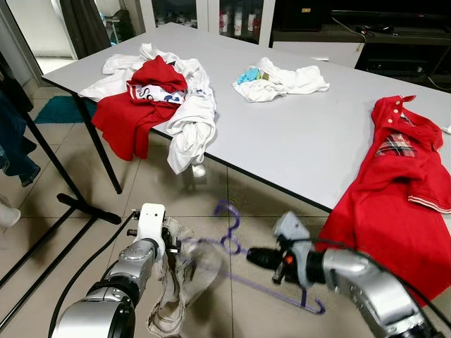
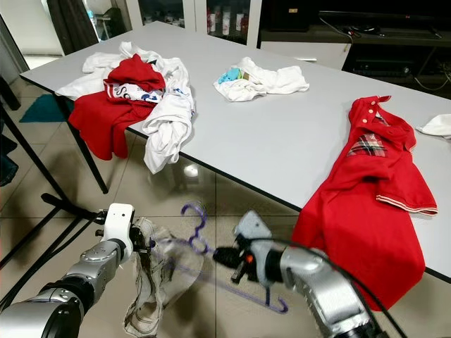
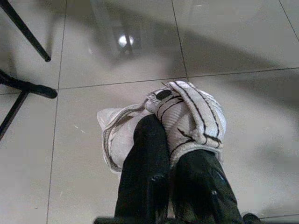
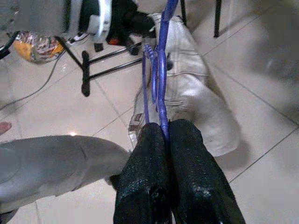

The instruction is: Hang hanger

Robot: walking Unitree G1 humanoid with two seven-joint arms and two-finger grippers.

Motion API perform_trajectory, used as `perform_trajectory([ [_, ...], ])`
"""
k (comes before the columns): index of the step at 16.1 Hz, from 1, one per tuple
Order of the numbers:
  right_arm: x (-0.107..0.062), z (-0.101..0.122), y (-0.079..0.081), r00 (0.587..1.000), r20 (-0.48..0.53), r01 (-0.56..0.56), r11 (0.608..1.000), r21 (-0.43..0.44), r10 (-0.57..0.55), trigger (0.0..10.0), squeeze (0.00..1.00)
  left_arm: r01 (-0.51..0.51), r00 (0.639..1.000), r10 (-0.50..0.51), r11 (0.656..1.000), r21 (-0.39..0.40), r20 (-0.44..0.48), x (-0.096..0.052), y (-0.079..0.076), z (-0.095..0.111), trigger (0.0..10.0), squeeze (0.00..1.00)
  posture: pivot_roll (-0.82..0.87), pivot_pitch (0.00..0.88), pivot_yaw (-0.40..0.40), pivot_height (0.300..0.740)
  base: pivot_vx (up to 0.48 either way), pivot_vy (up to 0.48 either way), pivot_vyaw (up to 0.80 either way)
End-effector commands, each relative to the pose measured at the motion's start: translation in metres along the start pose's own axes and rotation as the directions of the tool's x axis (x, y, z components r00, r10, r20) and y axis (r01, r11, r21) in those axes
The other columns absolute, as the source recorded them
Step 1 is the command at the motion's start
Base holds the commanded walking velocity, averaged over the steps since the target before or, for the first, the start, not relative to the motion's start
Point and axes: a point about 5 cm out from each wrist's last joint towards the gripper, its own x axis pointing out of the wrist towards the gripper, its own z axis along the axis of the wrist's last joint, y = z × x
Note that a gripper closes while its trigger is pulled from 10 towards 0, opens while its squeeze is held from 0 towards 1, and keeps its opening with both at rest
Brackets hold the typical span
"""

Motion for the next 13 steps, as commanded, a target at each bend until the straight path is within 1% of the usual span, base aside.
perform_trajectory([
  [1, 0.001, 0.006, 0.002, 1.0, 0.007, -0.006, 1.0, -0.024, 0.006, 10.0, 0.0, 0.006, 0.999, -0.007, 1.0, 0.01, 0.05, 0.002, 0.0, 0.015, 10.0, 0.0, -0.14, 0.0, 0.051, 0.74, 0.0, 0.0, 0.0],
  [3, 0.009, 0.002, 0.001, 1.0, -0.013, 0.006, 1.0, -0.012, -0.007, 10.0, 0.0, 0.002, 0.999, -0.003, 1.0, 0.01, 0.054, 0.002, 0.002, 0.016, 10.0, 0.0, -0.13, 0.0, 0.052, 0.74, 0.0, 0.0, 0.0],
  [6, 0.018, 0.003, -0.001, 0.999, -0.023, 0.046, 0.999, 0.006, -0.046, 10.0, 0.0, -0.002, 0.999, 0.001, 1.0, 0.009, 0.054, 0.002, 0.003, 0.016, 10.0, 0.0, -0.14, 0.0, 0.055, 0.74, 0.0, 0.0, 0.0],
  [8, 0.025, 0.002, -0.007, 0.993, -0.052, 0.102, 0.995, 0.012, -0.101, 10.0, 0.0, 0.013, 0.997, -0.014, 1.0, 0.003, 0.071, 0.003, -0.003, 0.021, 10.0, 0.0, -0.14, 0.0, 0.055, 0.74, 0.0, 0.0, 0.0],
  [10, 0.026, 0.001, -0.011, 0.991, -0.063, 0.123, 0.992, 0.014, -0.121, 10.0, 0.0, 0.031, 0.996, -0.031, 1.0, -0.001, 0.089, 0.004, -0.008, 0.027, 10.0, 0.0, -0.13, 0.0, 0.053, 0.74, 0.0, 0.0, 0.0],
  [11, 0.023, -0.001, -0.015, 0.988, -0.071, 0.139, 0.99, 0.014, -0.137, 10.0, 0.0, 0.043, 0.994, -0.044, 0.999, 0.007, 0.104, 0.005, -0.012, 0.031, 10.0, 0.0, -0.13, 0.0, 0.052, 0.74, 0.0, 0.0, 0.0],
  [13, 0.015, -0.004, -0.019, 0.986, -0.074, 0.154, 0.988, 0.02, -0.152, 10.0, 0.0, 0.049, 0.993, -0.051, 0.999, 0.018, 0.106, 0.005, -0.012, 0.032, 10.0, 0.0, -0.13, 0.0, 0.052, 0.74, 0.0, 0.0, 0.0],
])
